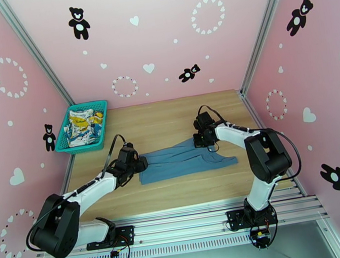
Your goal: Fold and stack the mixed laundry pile
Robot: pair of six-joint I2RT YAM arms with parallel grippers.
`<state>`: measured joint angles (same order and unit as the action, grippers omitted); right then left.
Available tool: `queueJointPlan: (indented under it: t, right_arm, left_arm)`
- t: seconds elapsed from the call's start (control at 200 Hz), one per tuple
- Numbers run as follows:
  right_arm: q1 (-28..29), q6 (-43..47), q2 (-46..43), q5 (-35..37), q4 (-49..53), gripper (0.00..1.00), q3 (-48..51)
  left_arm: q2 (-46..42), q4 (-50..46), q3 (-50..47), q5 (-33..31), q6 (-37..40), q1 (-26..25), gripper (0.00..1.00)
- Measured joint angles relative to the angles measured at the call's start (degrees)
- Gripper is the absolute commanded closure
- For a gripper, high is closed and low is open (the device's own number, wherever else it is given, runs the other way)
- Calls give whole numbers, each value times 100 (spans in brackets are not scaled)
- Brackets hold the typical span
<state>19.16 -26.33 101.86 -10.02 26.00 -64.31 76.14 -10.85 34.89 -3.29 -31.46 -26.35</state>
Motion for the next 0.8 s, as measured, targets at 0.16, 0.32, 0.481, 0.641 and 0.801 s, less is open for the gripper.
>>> queueJointPlan:
  t: [0.16, 0.32, 0.481, 0.641, 0.801]
  right_arm:
    - [0, -2, 13, 0, -90, 94, 17]
    - [0, 28, 26, 2, -133, 90, 17]
    - [0, 81, 26, 20, -120, 95, 17]
    - [0, 109, -9, 2, -72, 99, 20]
    - [0, 103, -186, -17, 0, 100, 70]
  left_arm:
    - [157, -350, 308, 282, -363, 4, 40]
    - [750, -400, 894, 619, -605, 33, 59]
    - [988, -645, 1462, 752, -564, 26, 63]
    - [1088, -728, 1818, 874, -457, 4, 63]
    - [1309, -866, 1814, 896, -411, -50, 63]
